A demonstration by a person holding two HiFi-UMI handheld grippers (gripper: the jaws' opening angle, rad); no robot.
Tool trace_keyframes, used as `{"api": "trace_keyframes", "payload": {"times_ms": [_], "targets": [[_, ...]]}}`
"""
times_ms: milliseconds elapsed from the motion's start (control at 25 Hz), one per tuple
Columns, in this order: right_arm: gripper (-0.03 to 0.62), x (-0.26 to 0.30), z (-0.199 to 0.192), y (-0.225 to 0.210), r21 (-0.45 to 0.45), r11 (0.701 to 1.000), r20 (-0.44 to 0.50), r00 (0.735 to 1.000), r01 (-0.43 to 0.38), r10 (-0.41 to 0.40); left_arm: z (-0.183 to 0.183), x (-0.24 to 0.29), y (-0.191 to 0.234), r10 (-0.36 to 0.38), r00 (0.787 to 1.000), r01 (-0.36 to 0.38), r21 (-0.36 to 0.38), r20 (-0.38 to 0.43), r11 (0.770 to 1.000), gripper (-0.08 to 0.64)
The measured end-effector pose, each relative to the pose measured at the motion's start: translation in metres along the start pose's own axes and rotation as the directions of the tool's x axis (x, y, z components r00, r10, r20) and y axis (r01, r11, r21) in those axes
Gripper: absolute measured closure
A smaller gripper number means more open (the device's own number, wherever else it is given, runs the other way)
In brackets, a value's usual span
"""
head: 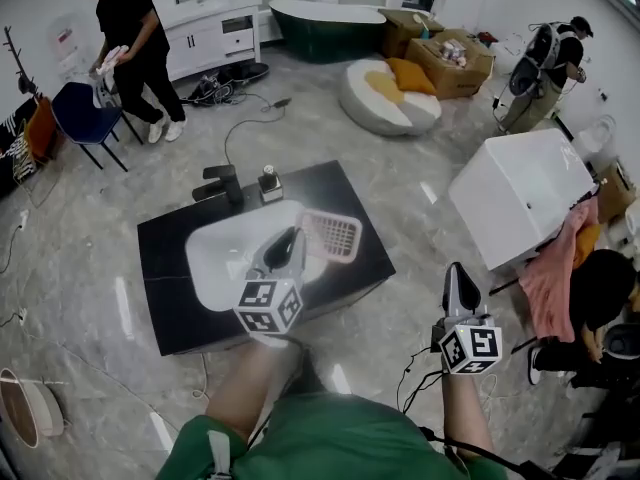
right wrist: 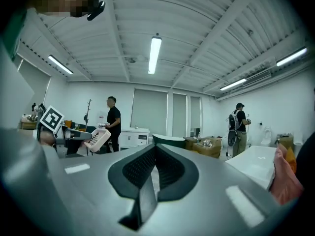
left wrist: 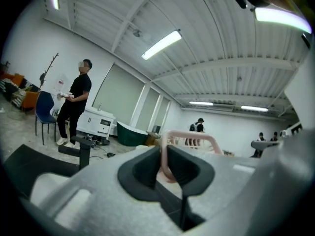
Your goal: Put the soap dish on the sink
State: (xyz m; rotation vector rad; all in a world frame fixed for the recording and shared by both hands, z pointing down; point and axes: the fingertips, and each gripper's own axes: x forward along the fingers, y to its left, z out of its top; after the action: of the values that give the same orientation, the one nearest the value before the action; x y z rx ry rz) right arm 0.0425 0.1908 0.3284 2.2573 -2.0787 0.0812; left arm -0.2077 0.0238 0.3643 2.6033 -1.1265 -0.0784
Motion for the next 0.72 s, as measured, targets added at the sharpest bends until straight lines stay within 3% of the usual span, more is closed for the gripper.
{"api": "trace_keyframes", "payload": {"times_ms": [280, 720], "targets": [[0.594, 0.070, 0.000, -0.001, 0.013, 1.000, 0.015, 1.000, -0.019, 0.018, -0.002, 0.044, 0.046, 0.034, 0.999, -0.034, 0.004, -0.018, 0.999, 0.517], [0.594, 0.174, -0.009, -0.037, 0.053, 0.989, 0.016, 0.991, -0.137, 0.136, -0.002, 0.120, 0.055, 0.104, 0.994, -0.103, 0.028, -0.041, 0.994, 0.517]]}}
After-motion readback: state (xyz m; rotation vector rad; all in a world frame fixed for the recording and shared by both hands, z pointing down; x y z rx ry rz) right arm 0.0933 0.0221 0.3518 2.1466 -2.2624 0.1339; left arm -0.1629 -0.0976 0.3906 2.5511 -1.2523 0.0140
